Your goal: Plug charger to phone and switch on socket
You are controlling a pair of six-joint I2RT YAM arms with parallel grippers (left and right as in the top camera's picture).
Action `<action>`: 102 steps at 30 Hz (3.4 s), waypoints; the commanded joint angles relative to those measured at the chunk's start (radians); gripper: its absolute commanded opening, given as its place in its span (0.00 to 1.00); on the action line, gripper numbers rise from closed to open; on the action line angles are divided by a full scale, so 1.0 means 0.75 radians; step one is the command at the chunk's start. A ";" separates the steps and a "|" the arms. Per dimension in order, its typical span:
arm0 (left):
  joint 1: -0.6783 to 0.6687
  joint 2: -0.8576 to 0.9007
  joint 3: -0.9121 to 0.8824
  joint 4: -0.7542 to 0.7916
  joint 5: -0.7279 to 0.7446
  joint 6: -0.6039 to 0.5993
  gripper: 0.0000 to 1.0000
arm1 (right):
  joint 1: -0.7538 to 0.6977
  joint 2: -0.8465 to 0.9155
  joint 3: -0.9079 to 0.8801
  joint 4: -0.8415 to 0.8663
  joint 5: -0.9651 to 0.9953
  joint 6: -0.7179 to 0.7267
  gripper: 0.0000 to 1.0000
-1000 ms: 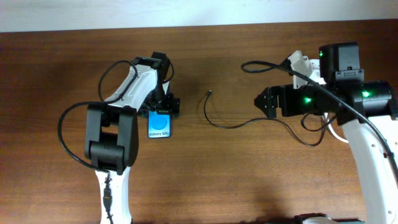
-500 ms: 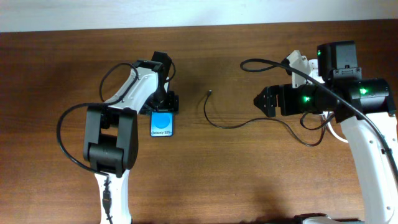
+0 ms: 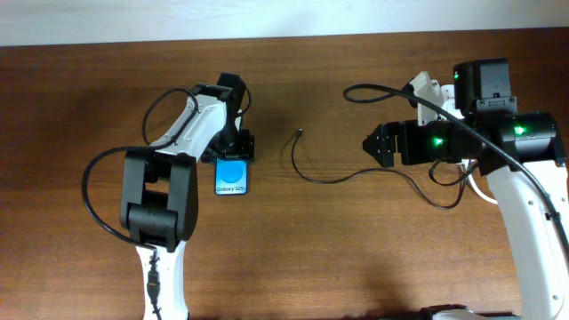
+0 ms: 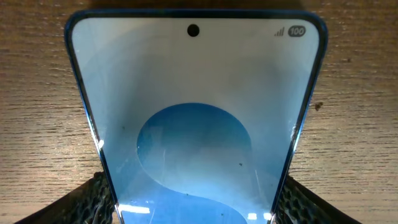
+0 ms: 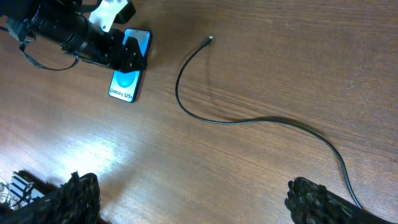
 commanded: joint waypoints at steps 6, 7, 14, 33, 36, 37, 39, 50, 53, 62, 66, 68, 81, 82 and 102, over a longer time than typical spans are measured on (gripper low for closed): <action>0.005 0.039 0.143 -0.066 -0.031 -0.017 0.00 | 0.008 0.002 0.023 0.001 -0.007 0.002 0.98; 0.005 0.039 0.185 -0.096 -0.031 -0.017 0.00 | 0.008 0.002 0.023 0.001 -0.007 0.002 0.98; 0.005 0.039 0.661 -0.451 0.095 -0.290 0.00 | 0.009 0.002 0.022 0.122 -0.127 0.308 0.98; 0.005 0.039 0.705 -0.531 0.956 -1.310 0.00 | 0.315 0.281 0.011 0.432 0.070 0.787 0.94; 0.005 0.039 0.705 -0.531 1.112 -1.310 0.00 | 0.387 0.351 0.011 0.509 0.076 0.868 0.73; 0.005 0.039 0.705 -0.531 1.130 -1.310 0.00 | 0.400 0.369 0.011 0.524 0.079 0.883 0.70; 0.005 0.039 0.705 -0.531 1.133 -1.310 0.00 | 0.426 0.415 0.011 0.573 0.080 0.926 0.59; 0.005 0.039 0.705 -0.531 1.133 -1.390 0.00 | 0.509 0.436 0.011 0.605 0.215 0.960 0.48; 0.005 0.039 0.705 -0.531 1.133 -1.390 0.00 | 0.523 0.460 0.011 0.607 0.222 0.984 0.40; 0.005 0.039 0.705 -0.534 1.135 -1.390 0.00 | 0.534 0.460 0.011 0.630 0.224 0.984 0.23; 0.005 0.039 0.705 -0.535 1.134 -1.390 0.00 | 0.534 0.460 0.011 0.630 0.224 0.984 0.17; 0.005 0.039 0.705 -0.536 1.135 -1.390 0.00 | 0.534 0.460 0.011 0.630 0.224 0.984 0.15; 0.005 0.039 0.705 -0.371 1.279 -0.609 0.26 | 0.234 0.306 0.012 0.607 0.106 0.841 0.04; 0.005 0.039 0.705 -0.344 1.337 -0.406 0.34 | 0.190 0.258 0.012 0.593 0.084 0.828 0.04; 0.136 0.039 0.705 -0.144 1.737 0.113 0.95 | 0.204 0.095 -1.039 2.576 0.124 2.094 0.04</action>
